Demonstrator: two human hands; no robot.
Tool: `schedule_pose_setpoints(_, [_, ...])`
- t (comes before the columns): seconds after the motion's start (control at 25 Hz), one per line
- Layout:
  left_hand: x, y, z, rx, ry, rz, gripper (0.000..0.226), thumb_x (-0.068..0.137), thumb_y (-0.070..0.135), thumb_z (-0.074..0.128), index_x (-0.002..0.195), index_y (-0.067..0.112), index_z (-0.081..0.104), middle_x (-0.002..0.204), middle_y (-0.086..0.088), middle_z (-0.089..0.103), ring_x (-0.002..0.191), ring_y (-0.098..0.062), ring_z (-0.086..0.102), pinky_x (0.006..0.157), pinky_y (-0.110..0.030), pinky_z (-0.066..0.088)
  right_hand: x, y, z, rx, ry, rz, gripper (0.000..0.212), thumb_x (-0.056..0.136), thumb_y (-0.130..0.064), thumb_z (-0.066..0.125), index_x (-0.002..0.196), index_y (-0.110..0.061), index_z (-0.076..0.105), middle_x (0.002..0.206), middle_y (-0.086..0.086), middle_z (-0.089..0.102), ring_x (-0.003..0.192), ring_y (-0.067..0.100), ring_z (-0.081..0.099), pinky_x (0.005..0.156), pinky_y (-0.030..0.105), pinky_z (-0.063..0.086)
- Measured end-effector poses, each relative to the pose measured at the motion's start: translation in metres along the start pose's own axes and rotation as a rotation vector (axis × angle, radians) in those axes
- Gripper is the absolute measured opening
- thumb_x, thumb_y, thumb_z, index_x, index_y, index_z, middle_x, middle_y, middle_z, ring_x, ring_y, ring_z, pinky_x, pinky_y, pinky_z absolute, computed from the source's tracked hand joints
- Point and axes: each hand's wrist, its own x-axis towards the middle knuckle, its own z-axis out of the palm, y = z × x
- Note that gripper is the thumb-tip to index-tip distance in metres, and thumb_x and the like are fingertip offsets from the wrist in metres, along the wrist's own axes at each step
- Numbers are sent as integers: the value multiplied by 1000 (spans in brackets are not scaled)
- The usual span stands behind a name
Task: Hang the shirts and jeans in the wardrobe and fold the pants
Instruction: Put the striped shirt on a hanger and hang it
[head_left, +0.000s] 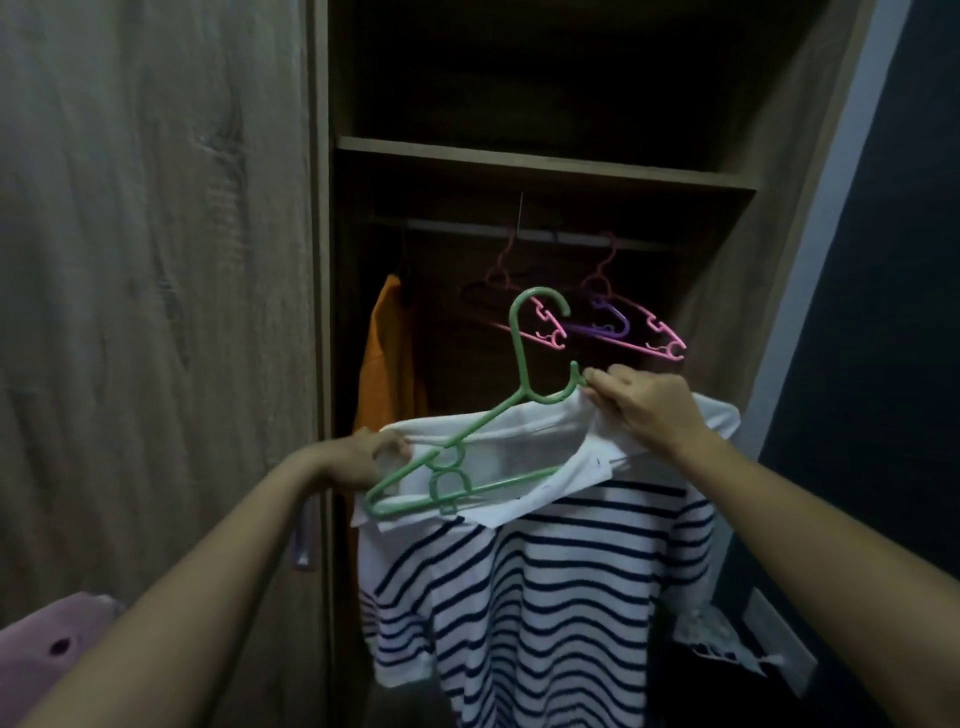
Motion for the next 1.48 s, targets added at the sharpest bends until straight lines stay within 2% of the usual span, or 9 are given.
schedule_pose_setpoints(0.24, [-1,7,-19,221,30,47,73,81,4,59,132,48,33,116,0,35,93,-21,48,70,-25,50,-15,16,-13,155,77,364,50,96,-47,31,109,-15,67,94,10,73,73,29,71,54,38,57])
schedule_pose_setpoints(0.56, [-8,13,-38,38,-73,27,50,80,2,62,124,26,53,111,6,51,76,-13,58,53,-16,47,-16,-8,5,-120,-69,35,45,101,-44,22,93,-22,60,60,2,55,40,22,54,34,22,30])
schedule_pose_setpoints(0.64, [0,40,-33,110,81,-73,28,80,8,64,108,11,63,100,-6,63,71,-14,62,51,-16,47,-5,-32,10,-122,-145,113,43,99,-44,28,84,-22,62,60,1,54,39,22,52,35,21,25])
schedule_pose_setpoints(0.72, [3,64,-20,224,267,-148,37,76,13,69,111,6,58,111,-14,58,81,-22,62,63,-25,54,7,-53,15,-51,-226,229,36,95,-47,32,85,-24,59,64,0,59,43,23,55,36,21,28])
schedule_pose_setpoints(0.88, [-11,68,4,249,519,321,46,82,36,61,117,15,42,116,-6,46,104,-27,51,82,-36,45,11,-44,5,96,-308,470,31,96,-49,32,95,-27,53,80,-3,67,67,24,64,45,26,30])
schedule_pose_setpoints(1.0, [-12,41,-9,324,709,264,61,85,62,44,129,20,44,127,-2,50,113,-21,48,90,-42,40,9,-37,-2,162,-328,508,29,97,-46,34,101,-26,55,87,-2,69,77,26,64,53,29,32])
schedule_pose_setpoints(1.16, [-11,14,-16,243,612,384,51,80,73,31,93,28,53,73,10,54,65,-8,52,57,-29,40,19,-41,-4,289,-362,435,60,85,-62,15,112,-26,54,91,-2,69,84,23,65,60,29,35])
schedule_pose_setpoints(1.32, [-20,0,-34,34,708,451,41,83,65,40,86,30,60,74,6,61,65,-7,57,57,-33,44,3,-15,-5,232,-477,486,68,80,-66,6,120,-27,46,101,4,69,92,28,64,67,33,38])
schedule_pose_setpoints(1.48, [-28,-11,-40,-84,674,423,31,87,55,49,88,28,66,78,8,65,71,-6,60,61,-34,46,-32,7,-13,278,-610,552,94,67,-84,-13,100,-19,47,82,12,65,76,31,62,68,41,50])
